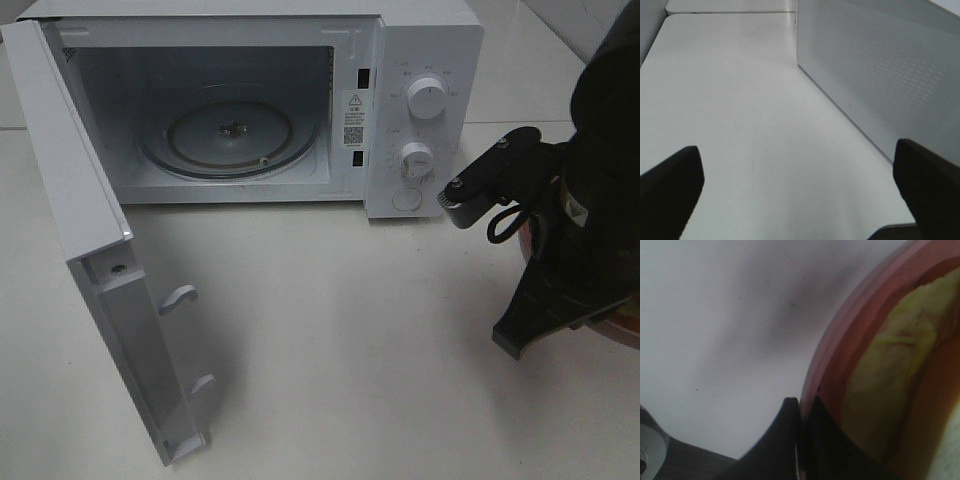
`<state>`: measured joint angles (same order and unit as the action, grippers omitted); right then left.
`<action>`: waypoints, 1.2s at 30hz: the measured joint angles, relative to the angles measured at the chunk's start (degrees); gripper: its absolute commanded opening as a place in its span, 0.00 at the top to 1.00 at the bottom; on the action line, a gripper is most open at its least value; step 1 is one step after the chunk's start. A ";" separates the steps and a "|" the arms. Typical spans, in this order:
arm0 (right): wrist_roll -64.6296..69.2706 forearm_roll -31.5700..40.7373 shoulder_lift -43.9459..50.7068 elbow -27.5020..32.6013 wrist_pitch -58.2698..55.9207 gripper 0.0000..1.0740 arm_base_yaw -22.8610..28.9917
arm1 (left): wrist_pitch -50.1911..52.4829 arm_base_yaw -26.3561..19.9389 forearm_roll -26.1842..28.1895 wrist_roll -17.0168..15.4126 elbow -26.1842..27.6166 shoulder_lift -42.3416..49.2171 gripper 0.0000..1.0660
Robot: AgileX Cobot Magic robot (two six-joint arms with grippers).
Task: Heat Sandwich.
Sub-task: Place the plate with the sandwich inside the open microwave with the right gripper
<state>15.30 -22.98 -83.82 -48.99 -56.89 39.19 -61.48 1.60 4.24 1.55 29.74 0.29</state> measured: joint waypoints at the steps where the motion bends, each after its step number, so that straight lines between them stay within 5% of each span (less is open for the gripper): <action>1: -0.06 0.06 0.40 0.00 -0.29 1.00 1.03 | 0.00 0.00 0.00 0.00 0.00 0.00 0.08; 25: -5.16 0.46 2.75 0.00 -0.92 1.00 20.28 | 0.00 0.00 0.00 0.00 0.00 0.00 0.08; 36: -13.29 0.57 2.75 0.00 0.86 1.00 20.74 | 0.00 0.00 0.00 0.00 0.00 0.00 0.08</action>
<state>2.01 -22.40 -81.07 -48.99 -56.04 59.93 -61.48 1.60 4.24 1.55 29.74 0.29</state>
